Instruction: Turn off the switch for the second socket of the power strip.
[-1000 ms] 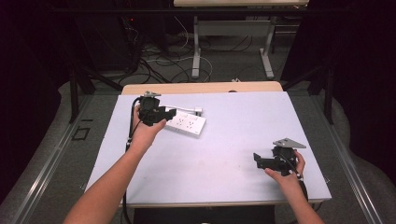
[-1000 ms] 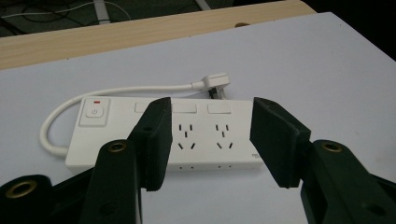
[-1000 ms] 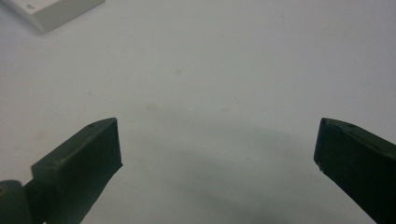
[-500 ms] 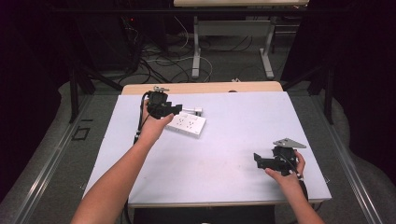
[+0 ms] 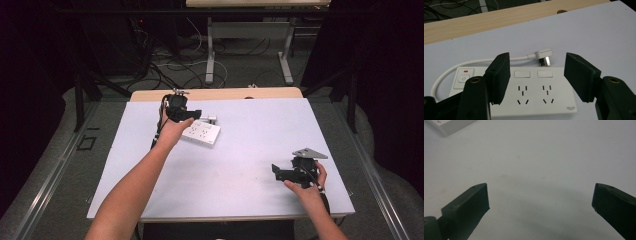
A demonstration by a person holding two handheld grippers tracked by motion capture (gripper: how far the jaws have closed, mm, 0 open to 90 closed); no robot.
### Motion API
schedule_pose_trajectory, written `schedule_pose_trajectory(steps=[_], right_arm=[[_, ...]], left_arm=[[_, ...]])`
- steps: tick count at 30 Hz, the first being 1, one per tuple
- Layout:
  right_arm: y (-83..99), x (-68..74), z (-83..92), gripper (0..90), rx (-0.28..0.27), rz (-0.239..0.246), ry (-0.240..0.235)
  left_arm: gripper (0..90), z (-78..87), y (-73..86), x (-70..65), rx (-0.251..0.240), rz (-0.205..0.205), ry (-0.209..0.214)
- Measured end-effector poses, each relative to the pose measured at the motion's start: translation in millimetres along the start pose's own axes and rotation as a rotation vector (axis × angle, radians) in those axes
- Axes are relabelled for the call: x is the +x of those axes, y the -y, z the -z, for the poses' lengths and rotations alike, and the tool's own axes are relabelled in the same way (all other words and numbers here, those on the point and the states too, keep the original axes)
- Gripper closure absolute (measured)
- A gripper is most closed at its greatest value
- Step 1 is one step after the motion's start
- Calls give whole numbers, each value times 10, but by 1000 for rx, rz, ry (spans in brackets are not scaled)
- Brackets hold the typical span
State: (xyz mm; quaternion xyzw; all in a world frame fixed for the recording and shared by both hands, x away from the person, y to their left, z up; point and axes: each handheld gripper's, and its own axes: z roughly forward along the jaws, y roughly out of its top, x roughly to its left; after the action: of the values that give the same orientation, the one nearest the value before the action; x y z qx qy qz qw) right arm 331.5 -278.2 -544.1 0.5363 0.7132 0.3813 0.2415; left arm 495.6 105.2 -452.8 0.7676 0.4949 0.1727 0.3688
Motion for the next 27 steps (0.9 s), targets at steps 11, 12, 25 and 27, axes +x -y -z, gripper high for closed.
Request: schedule_pose_trajectory(steps=[11,12,25,27], right_arm=[[4,1,-9,8,4,1,-3],[4,0,-9,8,4,2,-3],[5,-1,-12,10,5,6,-5],[4,-1,-11,10,5,4,-5]], left_arm=[[349,-210,-24,3,27,-14,-16],[349,-221,-24,6,37,-17,-20],[331,-415,-21,71,55,-18,-44],[345,-436,-23,84,62,-11,-38]])
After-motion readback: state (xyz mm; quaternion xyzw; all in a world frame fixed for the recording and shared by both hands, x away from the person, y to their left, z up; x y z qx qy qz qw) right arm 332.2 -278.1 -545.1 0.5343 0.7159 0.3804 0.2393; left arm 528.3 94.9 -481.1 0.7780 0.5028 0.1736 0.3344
